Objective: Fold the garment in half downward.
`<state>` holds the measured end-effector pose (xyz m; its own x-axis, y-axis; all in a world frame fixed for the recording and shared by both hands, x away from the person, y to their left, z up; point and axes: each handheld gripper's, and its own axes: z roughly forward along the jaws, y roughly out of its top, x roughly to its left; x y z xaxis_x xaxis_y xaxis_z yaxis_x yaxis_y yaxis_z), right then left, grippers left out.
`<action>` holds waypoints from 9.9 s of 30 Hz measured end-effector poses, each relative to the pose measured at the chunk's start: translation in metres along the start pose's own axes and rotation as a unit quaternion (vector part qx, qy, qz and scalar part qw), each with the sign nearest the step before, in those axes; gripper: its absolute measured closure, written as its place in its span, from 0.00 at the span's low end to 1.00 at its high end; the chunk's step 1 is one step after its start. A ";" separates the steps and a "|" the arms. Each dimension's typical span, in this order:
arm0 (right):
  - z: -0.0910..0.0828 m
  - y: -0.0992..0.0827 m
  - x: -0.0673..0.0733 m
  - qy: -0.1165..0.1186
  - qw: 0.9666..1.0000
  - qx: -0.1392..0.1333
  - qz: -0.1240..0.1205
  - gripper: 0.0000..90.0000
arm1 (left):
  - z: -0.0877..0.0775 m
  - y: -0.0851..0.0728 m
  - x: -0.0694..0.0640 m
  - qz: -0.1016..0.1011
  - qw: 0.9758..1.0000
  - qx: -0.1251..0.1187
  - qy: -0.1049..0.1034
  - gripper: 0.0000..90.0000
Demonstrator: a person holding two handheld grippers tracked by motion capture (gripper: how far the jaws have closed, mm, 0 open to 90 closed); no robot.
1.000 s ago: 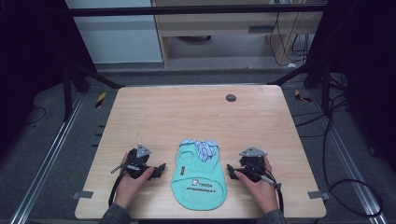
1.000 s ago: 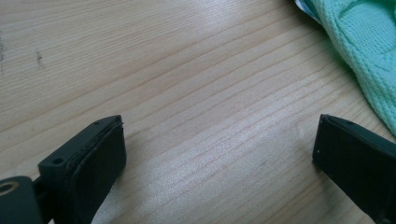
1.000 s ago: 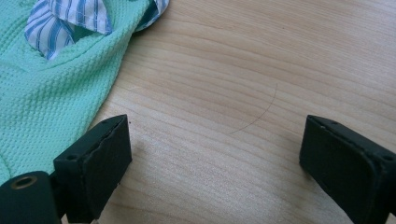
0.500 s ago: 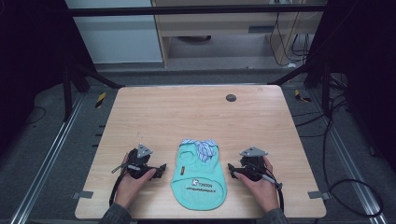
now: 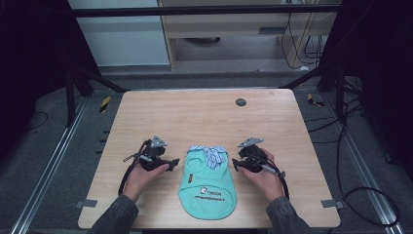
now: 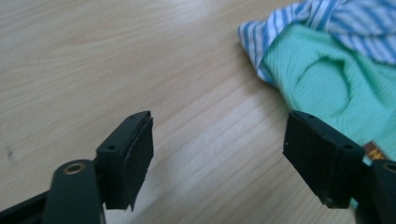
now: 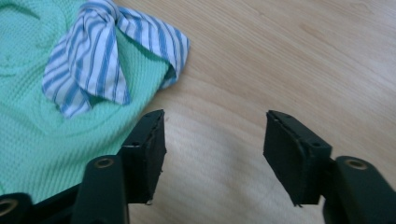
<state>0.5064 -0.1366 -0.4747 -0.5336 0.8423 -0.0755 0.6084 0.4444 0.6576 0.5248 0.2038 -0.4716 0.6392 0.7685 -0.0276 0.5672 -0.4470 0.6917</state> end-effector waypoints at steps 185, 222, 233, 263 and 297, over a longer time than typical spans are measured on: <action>-0.019 0.097 0.002 0.079 0.983 -0.035 -0.163 0.92 | -0.004 0.117 -0.022 0.167 0.984 0.028 -0.055 0.96; -0.036 0.107 -0.002 0.062 0.978 -0.053 -0.192 0.92 | -0.019 0.138 -0.028 0.199 0.980 0.006 -0.030 0.96; -0.031 0.117 -0.003 0.053 0.977 -0.048 -0.201 0.92 | -0.015 0.144 -0.021 0.200 0.979 0.011 -0.025 0.96; -0.013 0.113 -0.003 0.053 0.973 -0.056 -0.216 0.92 | -0.006 0.132 -0.024 0.215 0.977 0.005 0.007 0.96; -0.022 0.085 0.014 0.066 0.969 -0.056 -0.232 0.91 | -0.018 0.094 -0.040 0.220 0.975 -0.006 -0.016 0.96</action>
<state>0.5380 -0.0939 -0.4028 -0.8092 0.5106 -0.2907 0.2214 0.7233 0.6540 0.5431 0.1391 -0.3928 0.8356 0.4885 0.2512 0.2283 -0.7248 0.6500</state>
